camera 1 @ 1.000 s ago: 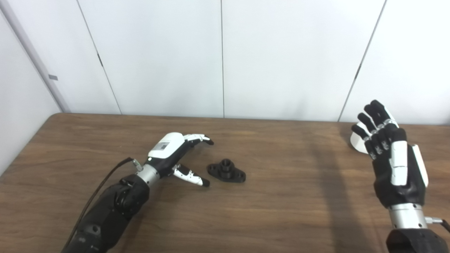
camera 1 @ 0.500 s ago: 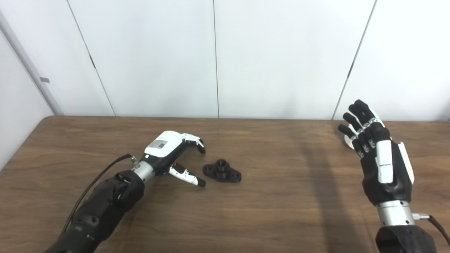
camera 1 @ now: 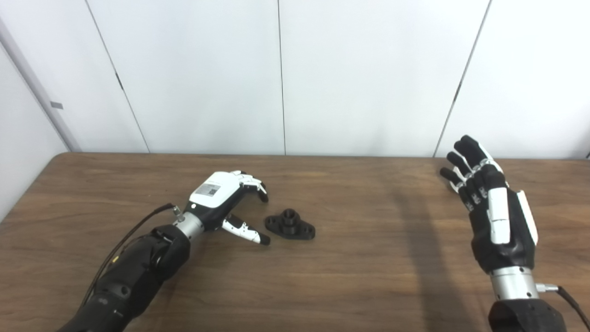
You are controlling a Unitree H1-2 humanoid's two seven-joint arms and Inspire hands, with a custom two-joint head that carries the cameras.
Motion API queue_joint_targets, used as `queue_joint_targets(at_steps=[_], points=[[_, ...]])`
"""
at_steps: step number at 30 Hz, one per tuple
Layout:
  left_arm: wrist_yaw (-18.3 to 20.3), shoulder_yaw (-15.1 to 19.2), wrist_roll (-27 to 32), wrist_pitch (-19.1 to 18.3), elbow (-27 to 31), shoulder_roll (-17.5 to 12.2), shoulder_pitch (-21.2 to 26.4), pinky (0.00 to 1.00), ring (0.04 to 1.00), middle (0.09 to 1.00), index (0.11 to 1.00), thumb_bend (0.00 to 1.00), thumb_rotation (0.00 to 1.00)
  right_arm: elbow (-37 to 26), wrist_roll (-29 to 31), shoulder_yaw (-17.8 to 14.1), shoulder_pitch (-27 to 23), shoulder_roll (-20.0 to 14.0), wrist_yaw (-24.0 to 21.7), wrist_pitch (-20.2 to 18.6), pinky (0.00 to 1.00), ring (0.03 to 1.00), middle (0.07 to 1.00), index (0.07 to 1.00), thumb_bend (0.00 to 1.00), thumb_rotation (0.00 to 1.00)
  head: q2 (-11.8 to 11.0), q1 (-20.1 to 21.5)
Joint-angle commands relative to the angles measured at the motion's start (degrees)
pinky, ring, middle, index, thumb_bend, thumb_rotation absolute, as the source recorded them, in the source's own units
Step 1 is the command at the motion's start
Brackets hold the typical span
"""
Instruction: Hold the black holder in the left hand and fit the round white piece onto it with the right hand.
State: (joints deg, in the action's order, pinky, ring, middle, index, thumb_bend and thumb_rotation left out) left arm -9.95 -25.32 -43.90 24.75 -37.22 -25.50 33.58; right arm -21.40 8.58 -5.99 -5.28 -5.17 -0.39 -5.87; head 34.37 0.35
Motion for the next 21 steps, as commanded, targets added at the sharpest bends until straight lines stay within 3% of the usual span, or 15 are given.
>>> queue_joint_targets(at_steps=[1, 9, 21], points=[[1.04, -1.15, -0.82, -0.12, 0.71, 1.51, 0.66, 0.91, 0.846, 0.799, 0.644, 1.0, 0.31, -2.22, -0.06, 0.06, -1.34, -0.19, -0.45, 2.69, 0.84, 0.906, 0.915, 0.889, 0.55, 0.9, -0.21, 0.16], [3.44, -1.08, 1.45, -1.66, 2.05, 2.9, 0.19, 0.95, 0.864, 0.811, 0.635, 1.0, 0.3, -2.19, 0.2, 0.05, -1.56, -0.48, -0.76, 2.98, 0.84, 0.902, 0.917, 0.888, 0.54, 0.9, 0.0, 0.11], [2.22, -1.47, 1.57, -0.4, 1.5, 4.12, 0.08, 0.91, 0.84, 0.794, 0.615, 1.0, 0.29, -2.64, -0.55, 0.45, -1.48, -0.27, -0.23, 1.87, 0.83, 0.897, 0.909, 0.879, 0.54, 0.91, 0.16, 0.33]])
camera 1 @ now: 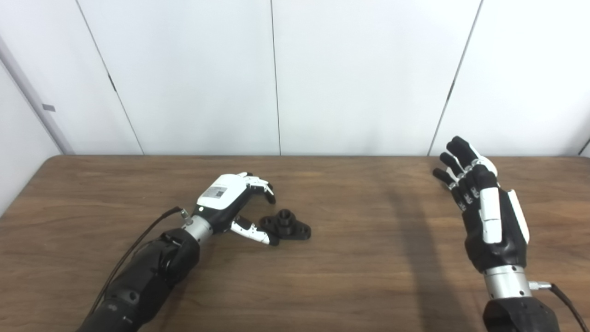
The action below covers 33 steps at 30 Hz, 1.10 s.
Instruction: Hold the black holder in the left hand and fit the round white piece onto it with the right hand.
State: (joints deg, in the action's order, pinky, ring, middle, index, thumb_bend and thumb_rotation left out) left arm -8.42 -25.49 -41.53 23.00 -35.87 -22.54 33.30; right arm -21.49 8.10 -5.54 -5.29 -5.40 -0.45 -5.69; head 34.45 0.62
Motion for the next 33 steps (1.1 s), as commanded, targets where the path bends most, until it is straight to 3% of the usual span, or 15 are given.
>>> queue_joint_targets(at_steps=[1, 18, 33], points=[[0.61, -1.34, -0.86, 1.4, 0.08, 1.22, 0.37, 0.91, 0.84, 0.794, 0.614, 1.0, 0.29, -2.63, -0.12, 0.01, -1.47, 0.01, -0.12, 1.55, 0.82, 0.895, 0.907, 0.877, 0.54, 0.9, 0.07, 0.07], [-0.39, -2.6, -1.23, 2.83, -2.32, 1.38, 0.95, 0.93, 0.855, 0.792, 0.573, 1.0, 0.3, -2.33, -0.54, 0.27, -1.47, 0.28, -0.27, 2.56, 0.83, 0.9, 0.912, 0.882, 0.53, 0.91, 0.06, 0.78], [-0.8, -3.63, 0.14, 3.74, -3.04, 1.56, 1.04, 0.96, 0.857, 0.772, 0.549, 0.98, 0.22, -2.88, -0.44, 0.31, -1.38, 0.61, -0.05, 1.87, 0.83, 0.906, 0.916, 0.881, 0.54, 0.9, 0.22, 1.05]])
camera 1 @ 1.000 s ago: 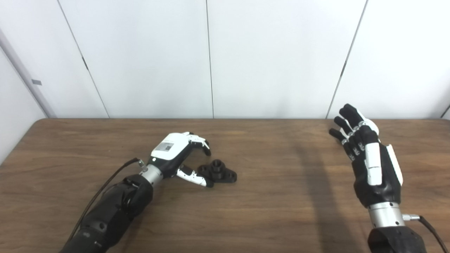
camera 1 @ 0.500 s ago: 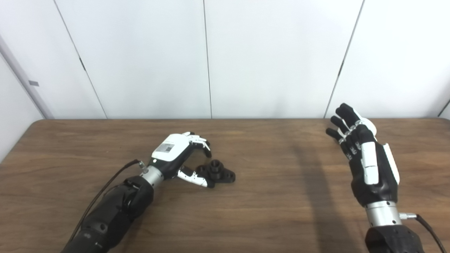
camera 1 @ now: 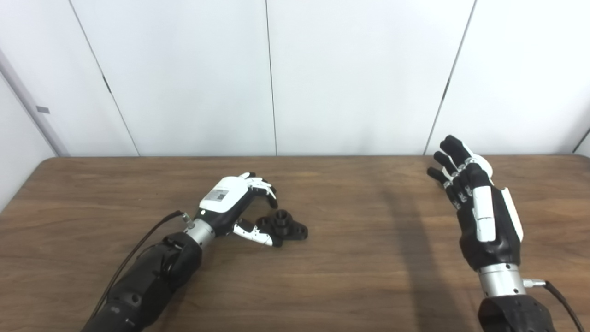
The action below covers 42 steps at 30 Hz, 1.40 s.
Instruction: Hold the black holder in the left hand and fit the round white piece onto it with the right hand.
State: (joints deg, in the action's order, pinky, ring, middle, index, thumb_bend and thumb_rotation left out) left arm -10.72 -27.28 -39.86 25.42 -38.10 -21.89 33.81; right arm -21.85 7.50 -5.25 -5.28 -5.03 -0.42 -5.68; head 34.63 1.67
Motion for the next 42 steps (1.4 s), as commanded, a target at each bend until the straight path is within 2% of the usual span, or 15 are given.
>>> queue_joint_targets(at_steps=[1, 6, 12, 13, 14, 15, 16, 23, 29, 42], points=[[1.23, -1.99, -1.56, 1.34, -1.04, 0.87, 0.63, 0.96, 0.857, 0.77, 0.547, 0.98, 0.22, -2.49, 0.16, 0.05, -1.38, 0.28, -0.07, 1.83, 0.83, 0.905, 0.915, 0.88, 0.54, 0.9, 0.0, -0.01], [0.55, -2.48, -1.25, 1.38, -1.88, 0.65, 0.85, 0.96, 0.857, 0.768, 0.541, 0.96, 0.22, -2.35, -0.39, 0.27, -1.38, 0.32, -0.1, 2.11, 0.83, 0.903, 0.914, 0.883, 0.54, 0.91, 0.17, 0.49], [-0.14, -3.38, -0.22, 1.46, -1.58, 0.12, 0.54, 0.95, 0.853, 0.758, 0.535, 0.94, 0.18, -2.95, -0.81, 0.52, -1.44, 0.4, 0.09, 1.21, 0.83, 0.897, 0.912, 0.876, 0.54, 0.9, 0.34, 0.79], [-0.15, -3.43, -0.15, 1.46, -1.35, 0.02, 0.46, 0.95, 0.855, 0.759, 0.513, 0.74, 0.13, -2.92, -0.71, 0.49, -1.54, 0.41, 0.07, 1.26, 0.83, 0.9, 0.913, 0.878, 0.54, 0.9, 0.34, 0.79], [-0.18, -3.49, -0.08, 1.45, -1.21, -0.05, 0.42, 0.94, 0.855, 0.759, 0.501, 0.63, 0.1, -2.9, -0.62, 0.47, -1.61, 0.42, 0.06, 1.31, 0.83, 0.9, 0.912, 0.877, 0.54, 0.9, 0.34, 0.79], [-0.17, -3.53, -0.11, 1.44, -1.02, -0.14, 0.38, 0.94, 0.855, 0.759, 0.493, 0.57, 0.08, -2.87, -0.37, 0.41, -1.7, 0.44, 0.02, 1.36, 0.83, 0.9, 0.911, 0.877, 0.54, 0.9, 0.34, 0.79], [-0.47, -3.77, -0.04, 1.46, -1.01, -0.25, 0.4, 0.94, 0.854, 0.759, 0.49, 0.55, 0.07, -2.79, -0.26, 0.35, -1.77, 0.43, 0.01, 1.49, 0.83, 0.9, 0.912, 0.878, 0.54, 0.89, 0.34, 0.79], [-1.82, -4.89, 0.43, 1.48, -0.85, -0.64, 0.6, 0.92, 0.849, 0.745, 0.485, 0.52, 0.06, -2.38, -0.64, 0.3, -2.08, -0.17, -0.27, 2.02, 0.83, 0.899, 0.909, 0.882, 0.54, 0.92, 0.66, 0.61], [-2.56, -5.69, 0.6, 1.49, -0.84, -0.95, 0.53, 0.92, 0.847, 0.74, 0.484, 0.52, 0.06, -2.32, -0.1, 0.15, -2.08, -0.21, -0.36, 2.04, 0.84, 0.902, 0.912, 0.883, 0.54, 0.91, 0.86, 0.48], [-1.5, -4.96, 0.84, 1.47, 1.53, -1.15, -0.38, 0.93, 0.85, 0.74, 0.485, 0.52, 0.06, -2.62, -0.17, 0.22, -2.82, -0.34, -0.18, 1.22, 0.84, 0.904, 0.91, 0.881, 0.55, 0.91, 1.57, 0.11]])
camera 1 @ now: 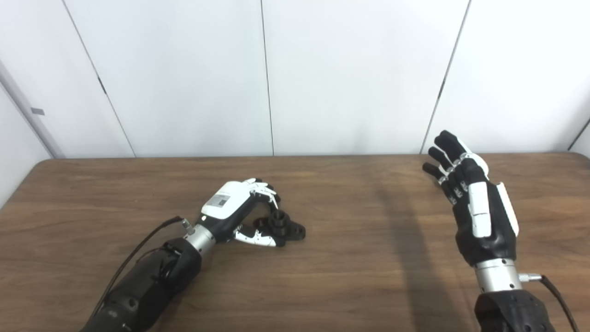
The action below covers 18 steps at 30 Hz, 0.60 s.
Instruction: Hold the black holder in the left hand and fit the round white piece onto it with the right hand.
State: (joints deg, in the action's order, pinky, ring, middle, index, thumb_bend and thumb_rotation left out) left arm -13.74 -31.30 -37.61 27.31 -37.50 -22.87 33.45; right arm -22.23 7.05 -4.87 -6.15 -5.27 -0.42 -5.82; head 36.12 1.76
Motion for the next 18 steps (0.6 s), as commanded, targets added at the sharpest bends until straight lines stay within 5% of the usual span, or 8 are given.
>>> queue_joint_targets(at_steps=[1, 18], points=[[1.55, -0.9, -1.45, -0.43, 1.11, -0.18, -0.1, 0.93, 0.851, 0.739, 0.485, 0.52, 0.06, -2.29, 0.29, -0.18, -1.96, -0.13, -0.18, 1.31, 0.84, 0.906, 0.911, 0.882, 0.55, 0.91, 0.12, -0.02], [4.98, 3.23, -1.85, -3.81, 13.39, 2.46, -6.8, 0.94, 0.858, 0.731, 0.484, 0.52, 0.06, -2.24, 0.59, 0.42, -3.4, 0.27, -0.28, 1.23, 0.82, 0.896, 0.911, 0.882, 0.55, 0.9, -0.09, 1.7]])
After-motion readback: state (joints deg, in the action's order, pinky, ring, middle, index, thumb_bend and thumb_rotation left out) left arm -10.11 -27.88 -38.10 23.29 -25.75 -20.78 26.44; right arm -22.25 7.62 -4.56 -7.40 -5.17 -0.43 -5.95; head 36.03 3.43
